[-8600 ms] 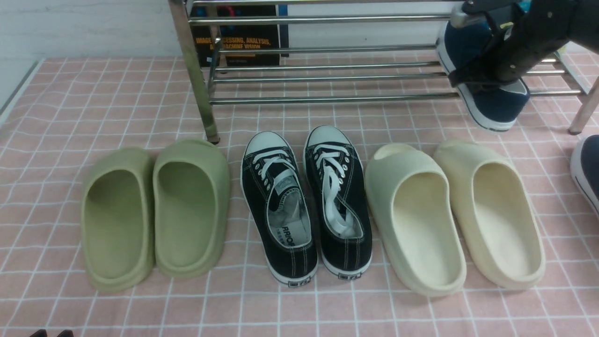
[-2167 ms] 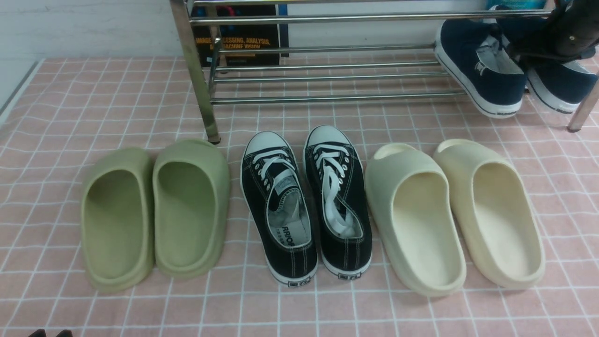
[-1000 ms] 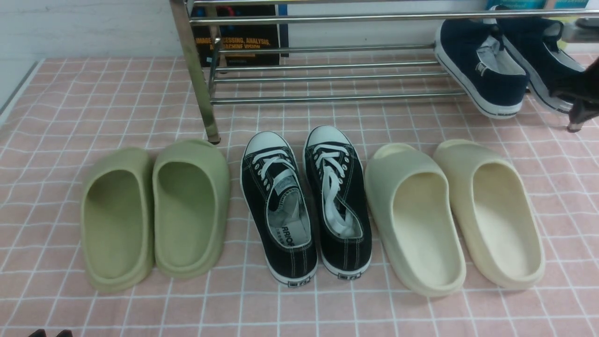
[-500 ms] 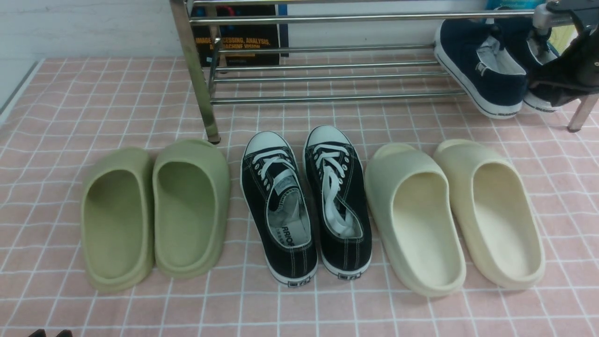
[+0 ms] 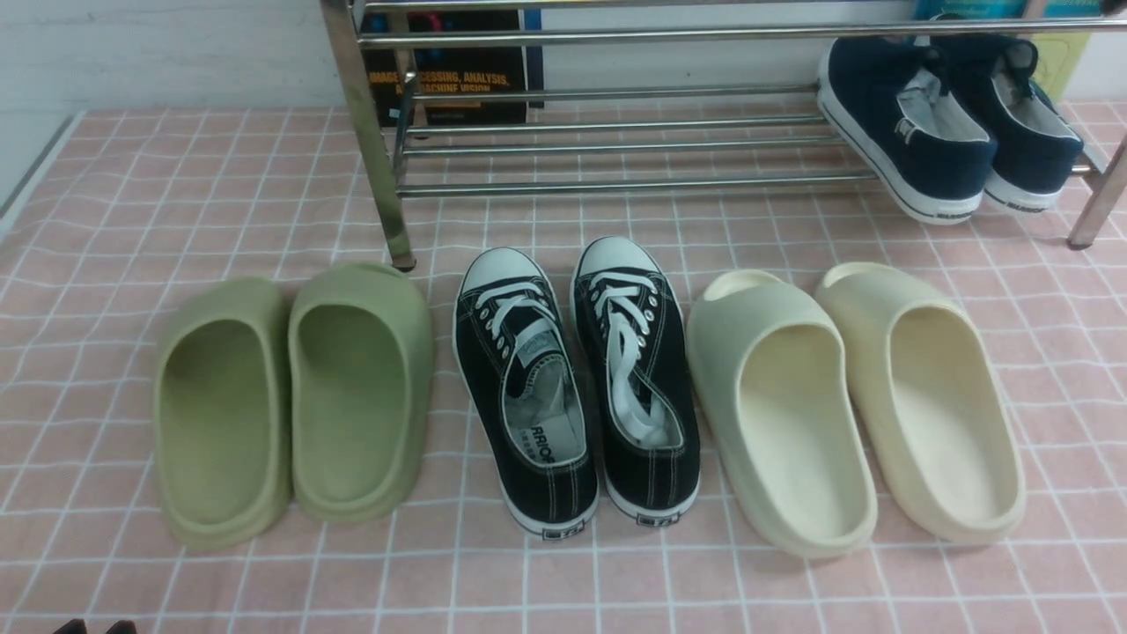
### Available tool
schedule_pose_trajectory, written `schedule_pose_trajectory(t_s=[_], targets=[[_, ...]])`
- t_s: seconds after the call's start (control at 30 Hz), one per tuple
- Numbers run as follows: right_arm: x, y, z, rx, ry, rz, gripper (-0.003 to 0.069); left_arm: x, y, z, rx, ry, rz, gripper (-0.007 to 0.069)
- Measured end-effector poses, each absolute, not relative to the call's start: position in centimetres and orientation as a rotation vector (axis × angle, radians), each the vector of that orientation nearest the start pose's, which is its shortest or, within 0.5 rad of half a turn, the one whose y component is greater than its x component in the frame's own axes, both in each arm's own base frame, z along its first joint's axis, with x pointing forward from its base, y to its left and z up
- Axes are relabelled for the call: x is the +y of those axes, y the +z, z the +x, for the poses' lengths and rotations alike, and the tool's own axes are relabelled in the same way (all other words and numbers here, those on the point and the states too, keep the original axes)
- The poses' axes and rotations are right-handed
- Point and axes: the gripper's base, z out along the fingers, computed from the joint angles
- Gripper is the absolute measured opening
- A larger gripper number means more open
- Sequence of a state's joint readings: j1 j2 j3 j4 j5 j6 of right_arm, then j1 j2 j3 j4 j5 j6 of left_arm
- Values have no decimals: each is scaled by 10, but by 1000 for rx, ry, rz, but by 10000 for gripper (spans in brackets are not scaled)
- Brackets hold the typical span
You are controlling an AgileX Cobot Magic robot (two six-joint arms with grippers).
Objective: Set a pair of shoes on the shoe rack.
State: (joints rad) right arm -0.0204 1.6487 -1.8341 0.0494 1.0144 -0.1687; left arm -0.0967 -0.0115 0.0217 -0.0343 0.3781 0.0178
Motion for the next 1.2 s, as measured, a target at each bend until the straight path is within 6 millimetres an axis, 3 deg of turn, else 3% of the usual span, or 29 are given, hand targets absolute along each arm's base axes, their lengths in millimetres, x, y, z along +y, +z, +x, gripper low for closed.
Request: schedule_pose_trajectory(t_s=[0.03,0.13,0.23,0.27,0.37,0.47,0.5,0.53,0.57,0.6,0.67,0.73,0.87,1.2], targets=[[5,446,339,2239,-24,-198,-8,-6,173,52,1871,-88,86,239],[9,467,296,2131,-22,-205,-8,-6,173,52,1871,-88,86,239],[8,468,258,2037,-42,-196,-8,-6,173,52,1871,-88,86,239],[7,463,236,1983,-55,-190,-8,-6,173,52,1871,-88,86,239],[7,438,188,1882,-21,-158,-8,-6,173,52,1871,-88,86,239],[10,398,136,1797,60,-105,-7,-6,173,52,1871,-88,86,239],[10,389,134,1803,62,-103,-7,-6,173,52,1871,-88,86,239],[9,366,104,1732,79,-84,-6,-6,173,52,1871,-88,86,239],[9,340,90,1702,76,-77,-5,-6,173,52,1871,-88,86,239],[9,336,87,1703,77,-76,-5,-6,173,52,1871,-88,86,239],[7,303,64,1628,68,-66,-5,-6,173,52,1871,-88,86,239],[7,278,53,1601,66,-63,-5,-6,173,52,1871,-88,86,239],[6,242,46,1581,62,-58,-4,-6,173,52,1870,-87,87,239],[7,232,49,1590,130,-7,3,-6,173,52,1870,-87,87,239]])
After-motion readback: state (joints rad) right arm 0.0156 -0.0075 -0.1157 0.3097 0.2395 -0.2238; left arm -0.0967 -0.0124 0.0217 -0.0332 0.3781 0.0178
